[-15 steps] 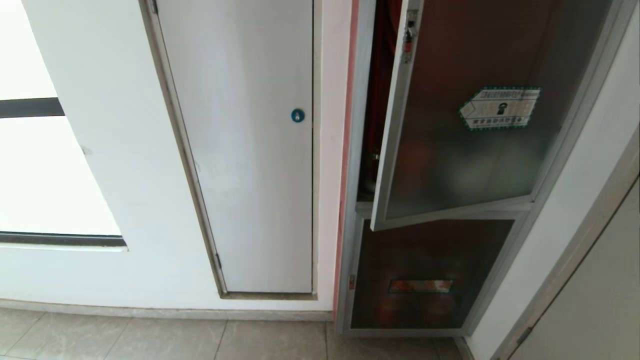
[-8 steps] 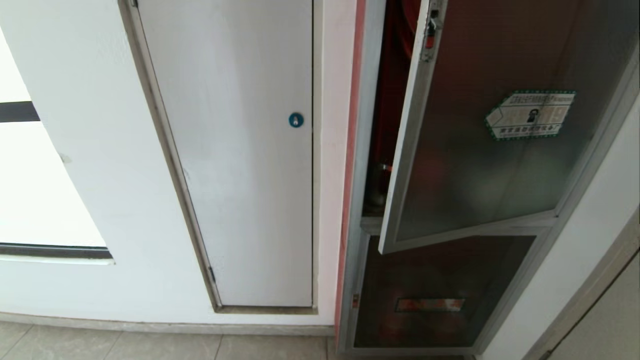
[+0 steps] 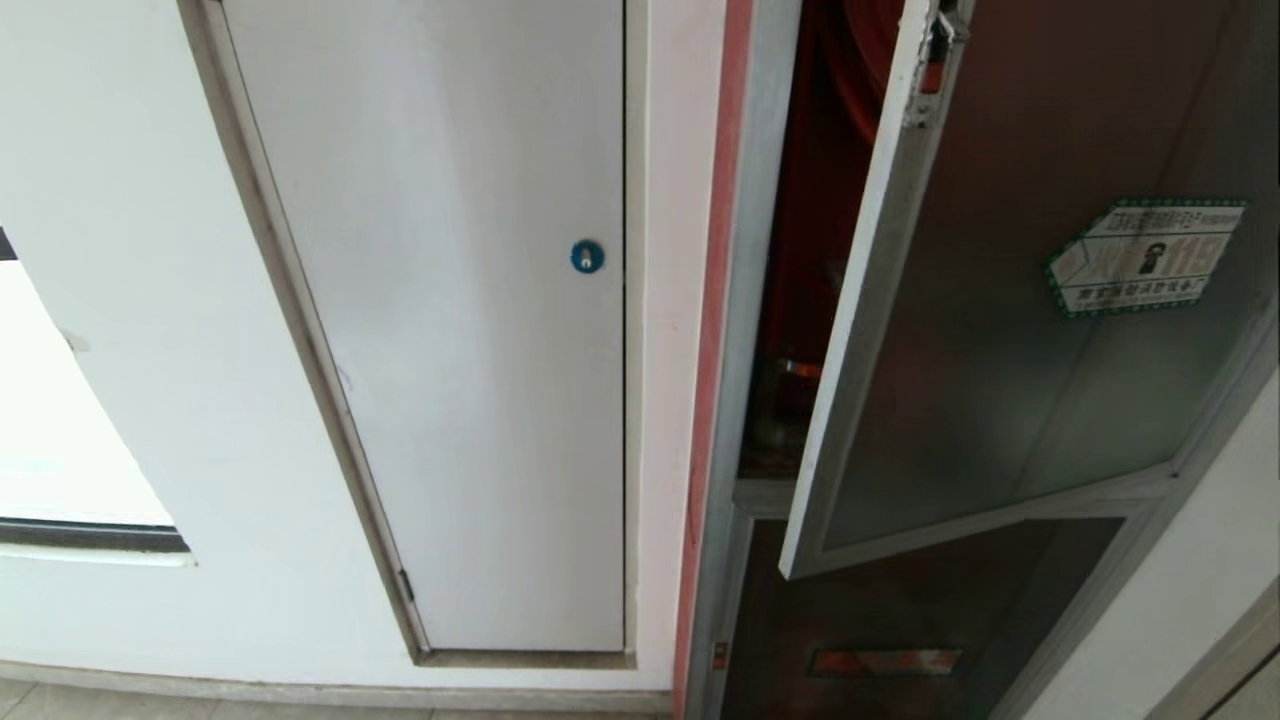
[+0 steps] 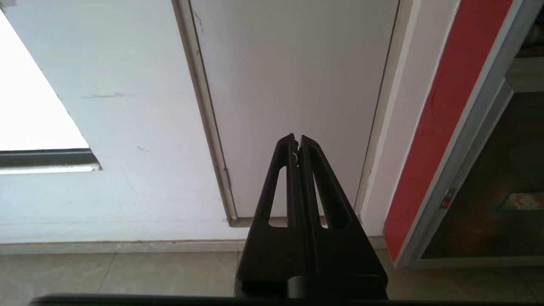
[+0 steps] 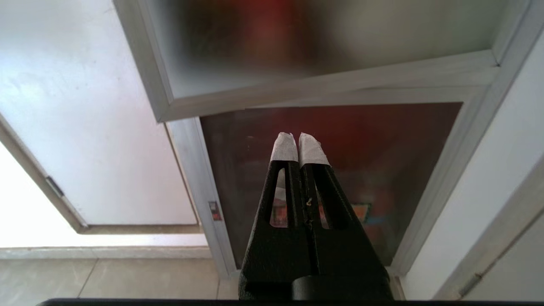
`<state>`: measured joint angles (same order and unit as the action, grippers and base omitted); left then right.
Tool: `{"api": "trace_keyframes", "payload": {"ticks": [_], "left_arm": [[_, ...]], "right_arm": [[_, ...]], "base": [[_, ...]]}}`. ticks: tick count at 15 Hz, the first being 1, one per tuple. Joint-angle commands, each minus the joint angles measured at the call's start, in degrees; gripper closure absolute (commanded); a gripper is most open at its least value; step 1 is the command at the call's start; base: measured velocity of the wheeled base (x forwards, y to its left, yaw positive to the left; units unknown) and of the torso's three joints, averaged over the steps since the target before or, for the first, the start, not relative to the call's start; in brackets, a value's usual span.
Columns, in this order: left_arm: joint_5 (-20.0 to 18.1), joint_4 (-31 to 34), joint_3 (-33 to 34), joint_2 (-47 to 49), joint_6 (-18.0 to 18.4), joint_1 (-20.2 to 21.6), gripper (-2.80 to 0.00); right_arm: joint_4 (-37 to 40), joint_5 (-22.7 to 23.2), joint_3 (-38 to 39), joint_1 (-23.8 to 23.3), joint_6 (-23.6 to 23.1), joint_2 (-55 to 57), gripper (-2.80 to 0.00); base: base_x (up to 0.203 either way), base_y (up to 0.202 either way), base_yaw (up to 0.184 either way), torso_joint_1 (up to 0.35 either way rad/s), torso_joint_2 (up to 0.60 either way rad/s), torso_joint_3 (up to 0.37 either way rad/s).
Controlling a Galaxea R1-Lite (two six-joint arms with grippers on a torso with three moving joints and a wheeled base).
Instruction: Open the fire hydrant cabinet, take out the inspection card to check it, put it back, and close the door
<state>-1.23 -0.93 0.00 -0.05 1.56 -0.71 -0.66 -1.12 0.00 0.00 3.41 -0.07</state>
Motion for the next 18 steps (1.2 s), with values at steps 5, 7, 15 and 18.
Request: {"api": "trace_keyframes", "payload": {"ticks": [5,7,15,18], "left_arm": [[0.0,0.05,0.7,0.05,0.02,0.0,0.0],[0.0,0.05,0.7,0.05,0.02,0.0,0.0],[0.0,0.05,0.7,0.05,0.02,0.0,0.0],[0.0,0.05,0.7,0.05,0.02,0.0,0.0]], "right_arm": [[0.04,-0.02,0.18,0.0,0.01,0.07,0.0],[-0.04,-0.02,0.18,0.0,0.01,0.07,0.0],[-0.04,-0.02,0.18,0.0,0.01,0.07,0.0],[0.04,-0.02,0.18,0.0,0.01,0.07,0.0]], "base": [[0.196,0.0,0.0,0.003,0.0,0.001],[0.199,0.0,0.002,0.003,0.0,0.001],[0.157,0.0,0.0,0.004,0.0,0.001],[0.0,0.0,0.0,0.0,0.0,0.0]]}}
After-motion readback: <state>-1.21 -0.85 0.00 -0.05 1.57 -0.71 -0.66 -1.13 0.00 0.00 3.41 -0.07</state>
